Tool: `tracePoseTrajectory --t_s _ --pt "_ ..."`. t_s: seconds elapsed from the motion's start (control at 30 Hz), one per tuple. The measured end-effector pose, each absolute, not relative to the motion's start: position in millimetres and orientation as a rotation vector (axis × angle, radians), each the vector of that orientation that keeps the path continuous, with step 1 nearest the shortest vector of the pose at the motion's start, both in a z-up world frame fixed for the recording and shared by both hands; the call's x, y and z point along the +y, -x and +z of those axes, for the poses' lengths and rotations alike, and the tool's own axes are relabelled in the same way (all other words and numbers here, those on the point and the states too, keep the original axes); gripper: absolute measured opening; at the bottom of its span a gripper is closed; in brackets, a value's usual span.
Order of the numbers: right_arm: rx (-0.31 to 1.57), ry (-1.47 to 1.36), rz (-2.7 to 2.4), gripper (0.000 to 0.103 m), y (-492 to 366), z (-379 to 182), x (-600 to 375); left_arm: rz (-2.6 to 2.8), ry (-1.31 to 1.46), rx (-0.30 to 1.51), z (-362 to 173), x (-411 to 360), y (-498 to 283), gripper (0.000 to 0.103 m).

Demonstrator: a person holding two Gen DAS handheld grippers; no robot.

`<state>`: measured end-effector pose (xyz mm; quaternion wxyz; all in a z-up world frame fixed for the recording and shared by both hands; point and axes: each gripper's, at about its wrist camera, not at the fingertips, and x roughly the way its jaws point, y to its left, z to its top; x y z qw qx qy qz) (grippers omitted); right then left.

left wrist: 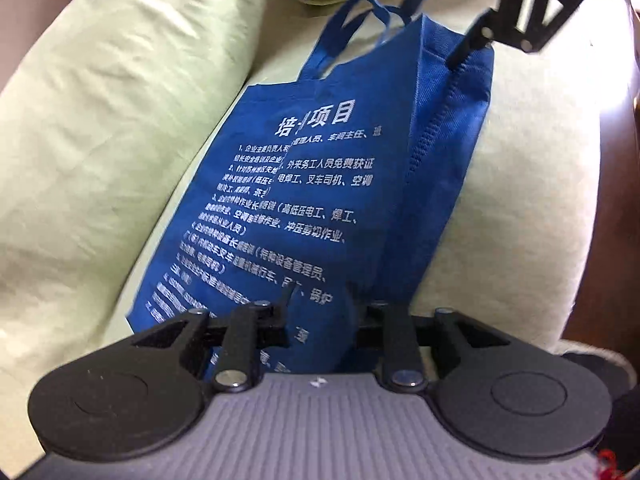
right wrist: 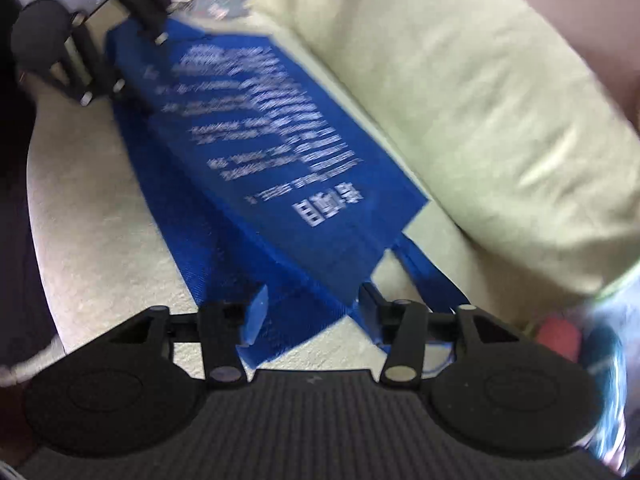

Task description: Fold shopping bag

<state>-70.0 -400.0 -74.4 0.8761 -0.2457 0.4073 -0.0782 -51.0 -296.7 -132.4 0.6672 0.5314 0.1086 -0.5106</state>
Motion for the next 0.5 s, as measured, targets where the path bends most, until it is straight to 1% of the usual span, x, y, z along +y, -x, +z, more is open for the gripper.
tracePoseTrajectory --t_s 0.07,0.1,0.13,0.2,0.27,0.3,0.43,0.5 --pt "0.848 0.426 -0.165 0.053 73.9 -69.4 -408.3 -1.18 -1.181 0.255 -127.0 -289.7 49.8 0.002" --pt "0.842 0.358 -0.17 0.057 77.3 -66.7 -414.3 -1.19 -1.169 0.258 -124.7 -287.0 50.0 0.01" --pt "0.836 0.298 -0.174 0.063 80.6 -65.5 -419.4 -1.206 -1.132 0.267 -118.6 -283.4 51.3 0.013" --pt "0.799 0.12 -0.19 0.065 94.6 -64.3 -432.4 -1.243 -1.074 0.286 -108.9 -281.0 53.6 0.014" --pt "0.773 0.004 -0.203 0.065 104.3 -67.7 -440.6 -1.271 -1.053 0.277 -104.4 -289.3 57.9 0.03" --pt "0.763 -0.045 -0.213 0.064 108.1 -70.1 -442.9 -1.284 -1.045 0.271 -102.5 -294.4 60.4 0.042" --pt "0.749 -0.078 -0.238 0.064 115.9 -75.7 -441.3 -1.359 -1.102 0.268 -116.9 -331.6 70.0 0.045" --pt "0.746 -0.09 -0.244 0.064 120.4 -76.3 -440.3 -1.372 -1.112 0.24 -119.7 -334.1 72.6 0.045"
